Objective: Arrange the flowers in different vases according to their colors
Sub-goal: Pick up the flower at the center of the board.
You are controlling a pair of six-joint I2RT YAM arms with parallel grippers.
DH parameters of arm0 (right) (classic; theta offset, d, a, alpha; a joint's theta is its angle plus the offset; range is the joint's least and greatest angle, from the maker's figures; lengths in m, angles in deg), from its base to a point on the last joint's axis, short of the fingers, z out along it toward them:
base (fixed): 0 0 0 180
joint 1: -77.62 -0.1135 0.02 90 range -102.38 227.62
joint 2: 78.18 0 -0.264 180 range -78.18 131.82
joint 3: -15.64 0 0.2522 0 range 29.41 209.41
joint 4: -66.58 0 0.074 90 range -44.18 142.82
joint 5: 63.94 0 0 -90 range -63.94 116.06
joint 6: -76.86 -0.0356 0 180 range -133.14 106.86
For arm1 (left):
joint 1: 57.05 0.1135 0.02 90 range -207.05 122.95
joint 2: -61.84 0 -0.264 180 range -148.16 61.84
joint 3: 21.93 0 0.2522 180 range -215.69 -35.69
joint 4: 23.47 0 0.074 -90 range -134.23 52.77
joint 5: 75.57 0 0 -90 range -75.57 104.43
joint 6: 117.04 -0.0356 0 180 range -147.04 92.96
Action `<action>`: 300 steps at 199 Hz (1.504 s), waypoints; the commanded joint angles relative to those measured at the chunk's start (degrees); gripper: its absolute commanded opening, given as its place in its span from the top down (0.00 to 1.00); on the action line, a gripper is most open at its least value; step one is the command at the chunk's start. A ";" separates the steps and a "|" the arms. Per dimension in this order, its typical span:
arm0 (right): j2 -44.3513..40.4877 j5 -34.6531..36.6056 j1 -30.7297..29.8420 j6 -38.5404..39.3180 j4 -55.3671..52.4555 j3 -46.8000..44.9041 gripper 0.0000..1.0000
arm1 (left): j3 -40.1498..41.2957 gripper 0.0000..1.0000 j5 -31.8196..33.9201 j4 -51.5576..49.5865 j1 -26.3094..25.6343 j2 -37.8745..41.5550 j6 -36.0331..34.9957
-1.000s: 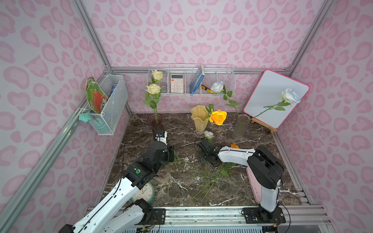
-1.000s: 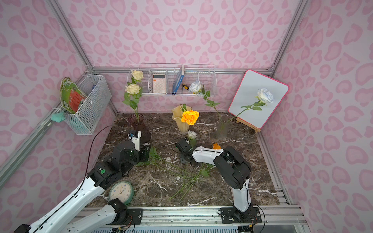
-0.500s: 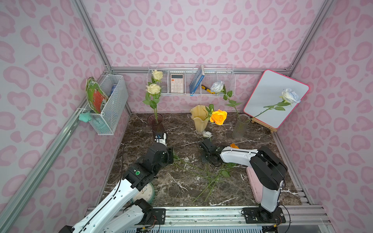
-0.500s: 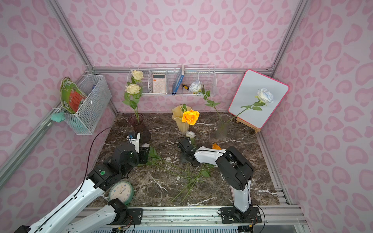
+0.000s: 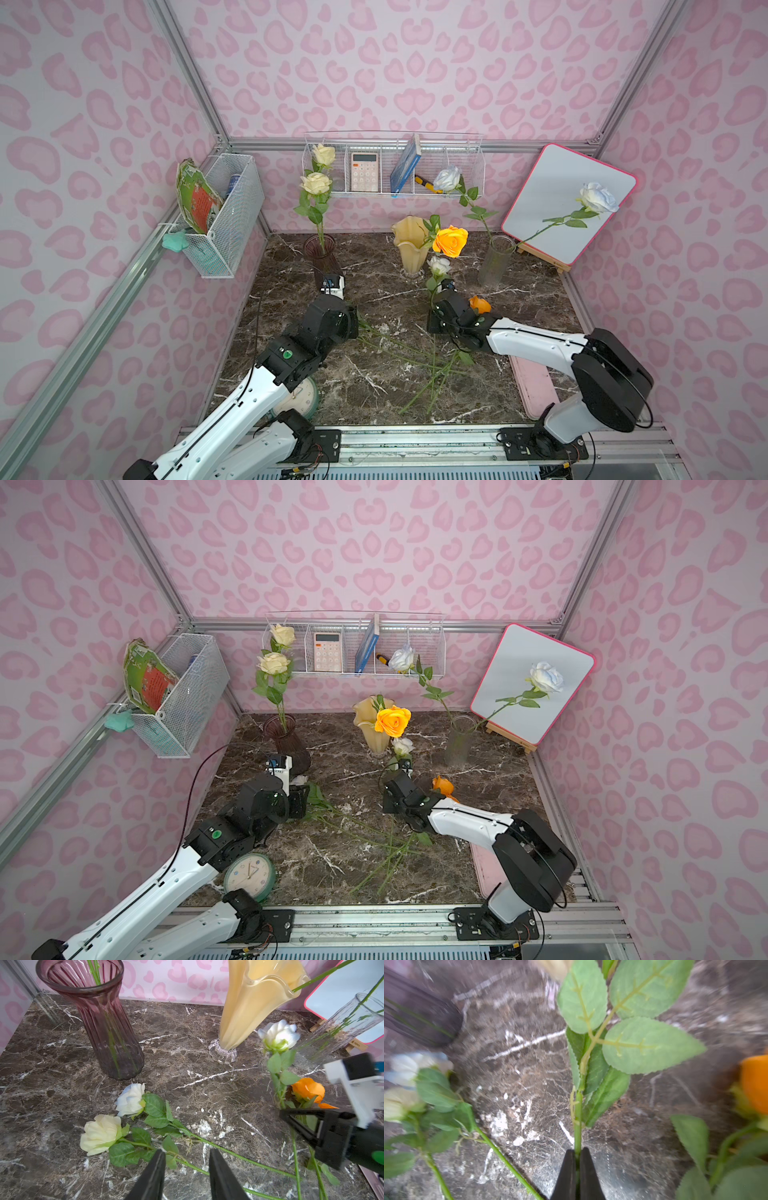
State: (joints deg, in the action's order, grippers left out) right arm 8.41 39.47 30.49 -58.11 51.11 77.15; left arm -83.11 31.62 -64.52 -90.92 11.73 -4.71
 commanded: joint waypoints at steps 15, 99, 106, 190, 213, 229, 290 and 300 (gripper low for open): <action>-4.50 7.06 0.71 -2.36 7.72 -4.39 1.00 | 0.48 0.61 -0.27 0.52 -0.02 -0.52 -0.09; -3.33 18.68 0.74 11.39 34.16 -11.19 1.00 | 0.87 0.63 -0.29 1.18 0.01 -1.63 -0.26; -2.79 19.18 0.73 13.64 35.55 -10.60 1.00 | 0.88 0.64 -0.32 1.19 -0.05 -1.71 -0.18; -5.62 23.11 0.64 31.70 44.46 -6.82 1.00 | 2.25 0.65 -0.42 2.24 0.00 -2.56 0.00; -8.56 23.53 0.47 35.48 44.40 -5.48 1.00 | 2.54 0.65 -0.70 2.86 -0.01 -2.80 0.00; -11.23 24.12 0.04 39.19 45.01 -5.23 1.00 | 2.59 0.65 -1.27 3.42 -0.03 -3.05 -0.09; -21.26 23.84 2.12 47.41 41.27 -1.37 1.00 | 3.06 0.65 -2.94 5.12 -0.09 -4.60 0.17; -22.46 23.50 3.46 48.70 40.38 0.17 1.00 | 3.02 0.65 -3.04 5.05 -0.07 -4.74 0.22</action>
State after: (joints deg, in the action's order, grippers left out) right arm -11.61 63.21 31.99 -14.61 92.39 74.68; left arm -79.99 29.48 -60.98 -90.94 7.23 -4.71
